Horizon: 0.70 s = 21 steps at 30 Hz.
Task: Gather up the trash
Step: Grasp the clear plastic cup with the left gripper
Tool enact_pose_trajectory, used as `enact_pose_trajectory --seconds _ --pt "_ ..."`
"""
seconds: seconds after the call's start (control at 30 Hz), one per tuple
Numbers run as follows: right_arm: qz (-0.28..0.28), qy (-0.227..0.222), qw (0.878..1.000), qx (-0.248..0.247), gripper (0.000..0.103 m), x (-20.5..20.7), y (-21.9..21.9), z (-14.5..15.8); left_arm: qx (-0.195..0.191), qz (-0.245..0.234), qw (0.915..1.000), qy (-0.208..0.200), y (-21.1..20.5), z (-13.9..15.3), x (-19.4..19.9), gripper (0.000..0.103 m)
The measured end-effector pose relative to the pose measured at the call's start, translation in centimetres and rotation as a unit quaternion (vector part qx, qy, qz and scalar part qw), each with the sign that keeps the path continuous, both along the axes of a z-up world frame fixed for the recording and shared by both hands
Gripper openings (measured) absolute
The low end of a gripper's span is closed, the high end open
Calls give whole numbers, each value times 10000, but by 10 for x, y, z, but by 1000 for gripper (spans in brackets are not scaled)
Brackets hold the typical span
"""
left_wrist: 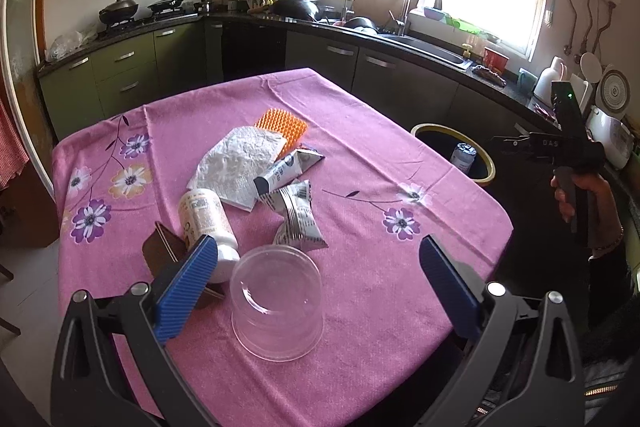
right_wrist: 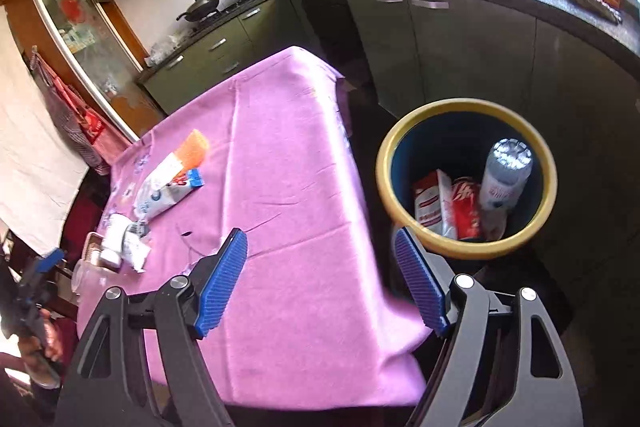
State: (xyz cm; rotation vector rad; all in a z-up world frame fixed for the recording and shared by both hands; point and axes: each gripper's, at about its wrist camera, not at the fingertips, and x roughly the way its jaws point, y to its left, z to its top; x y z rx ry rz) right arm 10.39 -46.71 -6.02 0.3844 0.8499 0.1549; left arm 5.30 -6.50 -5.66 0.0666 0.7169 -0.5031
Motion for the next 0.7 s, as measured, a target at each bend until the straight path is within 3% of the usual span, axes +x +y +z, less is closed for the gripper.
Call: enact_pose_trajectory --seconds 0.27,0.5,0.57,0.7 --pt "82 -164 9985 516 77 -15 10 -3 -72 199 9998 46 7 -18 7 96" --pt "135 -162 9981 584 77 -16 16 -3 -71 130 9996 223 5 -40 14 95" --pt "128 -165 9979 609 77 -15 15 -4 -121 146 9994 304 7 -46 18 92" --pt "108 -133 9979 621 77 -14 14 -6 -176 227 9985 456 11 -56 23 78"
